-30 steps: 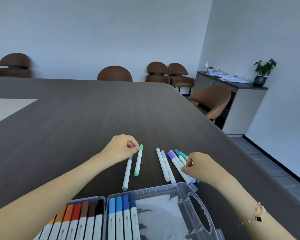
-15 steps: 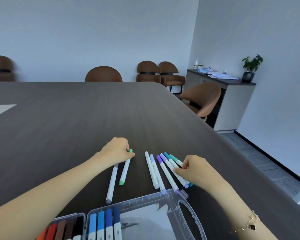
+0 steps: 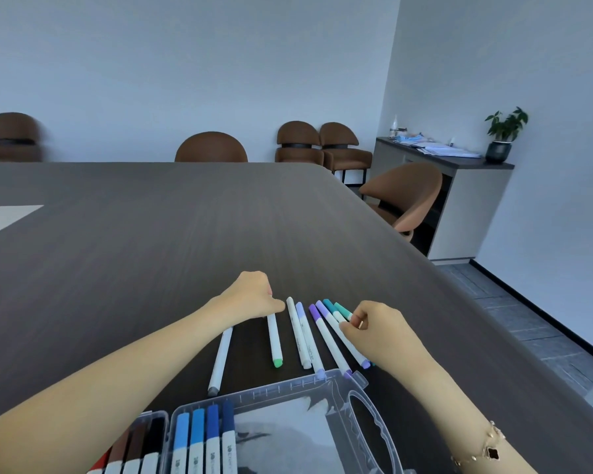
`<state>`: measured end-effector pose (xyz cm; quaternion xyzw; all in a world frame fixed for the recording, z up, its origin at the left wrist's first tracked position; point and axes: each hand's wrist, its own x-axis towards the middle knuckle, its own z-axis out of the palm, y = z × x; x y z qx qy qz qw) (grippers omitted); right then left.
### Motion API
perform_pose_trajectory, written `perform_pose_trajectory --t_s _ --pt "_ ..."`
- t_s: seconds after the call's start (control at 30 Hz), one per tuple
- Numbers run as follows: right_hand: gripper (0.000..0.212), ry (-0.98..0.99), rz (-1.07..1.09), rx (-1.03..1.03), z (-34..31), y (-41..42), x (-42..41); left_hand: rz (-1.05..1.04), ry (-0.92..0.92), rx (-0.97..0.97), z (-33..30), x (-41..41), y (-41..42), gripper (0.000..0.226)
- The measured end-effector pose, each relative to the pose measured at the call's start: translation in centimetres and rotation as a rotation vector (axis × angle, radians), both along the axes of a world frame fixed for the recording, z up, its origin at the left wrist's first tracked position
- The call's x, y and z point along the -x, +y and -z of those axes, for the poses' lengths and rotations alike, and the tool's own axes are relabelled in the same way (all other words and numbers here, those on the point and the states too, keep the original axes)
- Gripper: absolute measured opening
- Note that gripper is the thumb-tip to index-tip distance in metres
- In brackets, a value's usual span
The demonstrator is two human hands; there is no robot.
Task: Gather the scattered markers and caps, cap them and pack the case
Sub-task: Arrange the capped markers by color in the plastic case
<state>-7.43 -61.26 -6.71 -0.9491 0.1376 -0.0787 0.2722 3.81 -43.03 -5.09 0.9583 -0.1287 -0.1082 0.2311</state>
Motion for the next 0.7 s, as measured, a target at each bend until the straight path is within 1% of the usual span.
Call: perform_pose_trajectory --t_s 0.07,0.2,0.37,0.47,0.57,0.63,0.7 --pt "0.025 -0.043 -0.066 -0.081 -0.1 0.5 0.1 0.011 0.011 0.047 -0.4 0.4 -0.3 0.026" --pt "0.035 -0.078 -0.173 -0.241 -0.7 2.2 0.4 0.045 -0.012 0.15 -1.8 1.5 -1.0 0.02" --pt "0.037 0.038 -0.259 -0.333 -1.7 4.4 1.3 0.134 -0.023 0.186 -2.9 4.1 -0.5 0.015" --pt "0.027 0.105 -0.302 -0.343 -2.5 5.8 2.3 0.135 -0.006 0.207 -3.6 5.6 1.3 0.015" --pt "0.023 0.224 -0.352 -0.395 -3.7 7.0 4.2 0.146 0.054 0.266 -4.5 7.2 4.1 0.016" --pt "0.025 0.32 -0.38 -0.365 -4.1 7.3 5.2 0.181 0.068 0.24 -4.6 8.0 5.6 0.018" --pt "0.032 0.399 -0.39 -0.308 -4.1 8.0 6.3 0.206 0.092 0.227 -4.1 9.2 7.2 0.022"
